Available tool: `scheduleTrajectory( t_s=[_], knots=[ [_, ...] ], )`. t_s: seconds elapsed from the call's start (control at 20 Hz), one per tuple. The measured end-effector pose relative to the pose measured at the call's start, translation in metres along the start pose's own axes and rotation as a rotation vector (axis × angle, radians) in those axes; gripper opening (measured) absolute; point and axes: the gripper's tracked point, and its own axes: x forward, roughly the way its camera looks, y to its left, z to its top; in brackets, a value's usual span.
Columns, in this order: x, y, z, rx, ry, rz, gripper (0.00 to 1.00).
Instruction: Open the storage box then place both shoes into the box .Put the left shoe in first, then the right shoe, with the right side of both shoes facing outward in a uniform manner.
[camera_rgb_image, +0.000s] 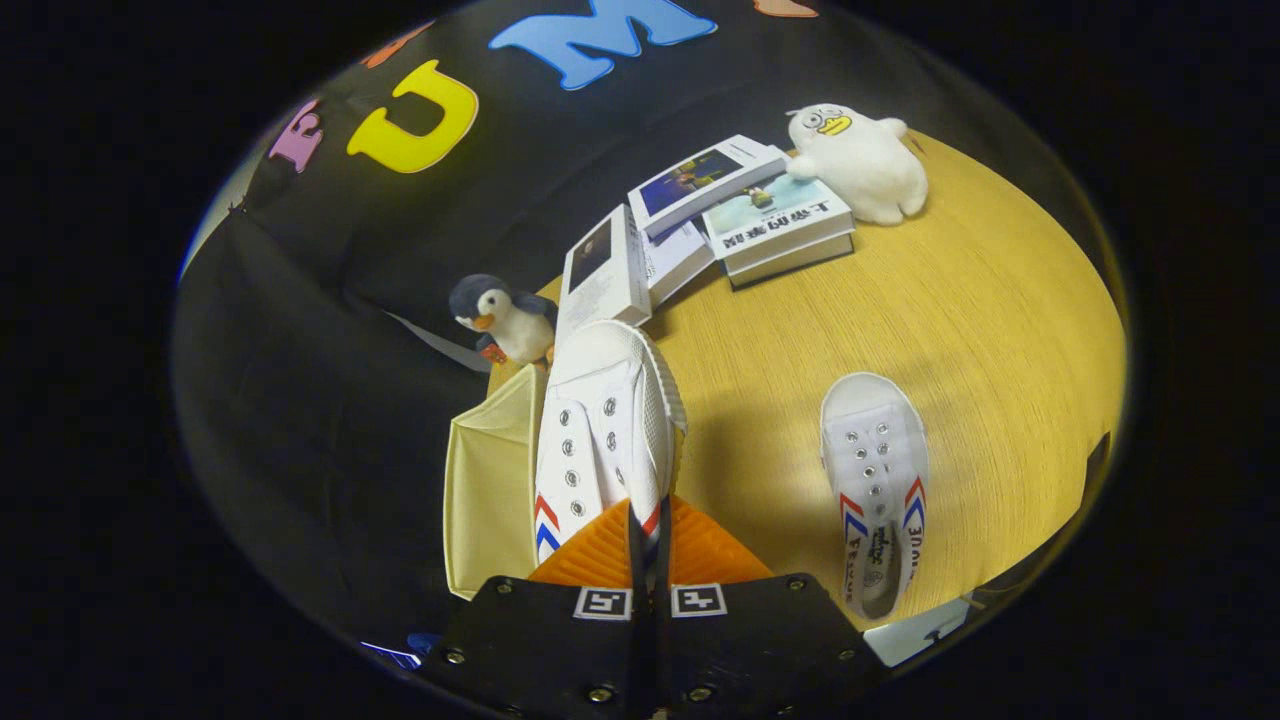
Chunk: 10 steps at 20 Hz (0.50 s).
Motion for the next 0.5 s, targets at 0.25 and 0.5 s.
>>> scheduleTrajectory(
  t_s=[0.25, 0.5],
  knots=[
    [0.004, 0.052, 0.006, -0.027, 0.000, 0.064, 0.00],
    [0.026, 0.090, -0.002, -0.054, 0.020, 0.078, 0.00]
  ],
)
